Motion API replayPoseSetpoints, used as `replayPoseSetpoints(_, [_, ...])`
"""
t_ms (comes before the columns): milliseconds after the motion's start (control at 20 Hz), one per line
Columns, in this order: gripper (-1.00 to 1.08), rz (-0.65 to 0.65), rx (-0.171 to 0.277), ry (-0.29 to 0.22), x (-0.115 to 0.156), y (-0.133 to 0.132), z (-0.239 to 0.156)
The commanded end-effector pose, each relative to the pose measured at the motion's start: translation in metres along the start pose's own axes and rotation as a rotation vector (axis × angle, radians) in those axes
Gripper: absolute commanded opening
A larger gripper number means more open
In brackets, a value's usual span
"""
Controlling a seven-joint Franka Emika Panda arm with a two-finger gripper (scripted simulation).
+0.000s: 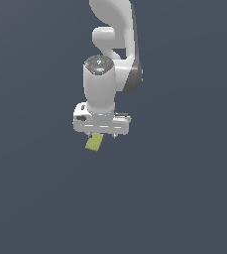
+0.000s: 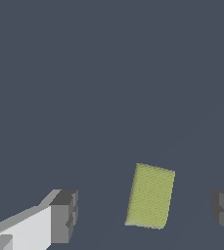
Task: Pick up the object and move it to a goal position.
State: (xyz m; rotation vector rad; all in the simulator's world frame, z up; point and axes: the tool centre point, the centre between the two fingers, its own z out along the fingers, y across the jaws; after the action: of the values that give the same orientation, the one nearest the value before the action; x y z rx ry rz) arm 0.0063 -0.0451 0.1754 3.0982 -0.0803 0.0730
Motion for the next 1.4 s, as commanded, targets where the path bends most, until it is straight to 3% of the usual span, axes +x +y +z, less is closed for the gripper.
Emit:
replayPoseSetpoints(0, [1.0, 0.017, 0.005, -0.006, -0.006, 0.005, 0.012])
replayPoseSetpoints(750, [1.0, 0.175, 0.034, -0.048, -0.074, 0.048, 0.105])
replayPoseSetpoints(1350, [1.0, 0.191, 0.035, -0.052, -0.083, 0.052, 0.12])
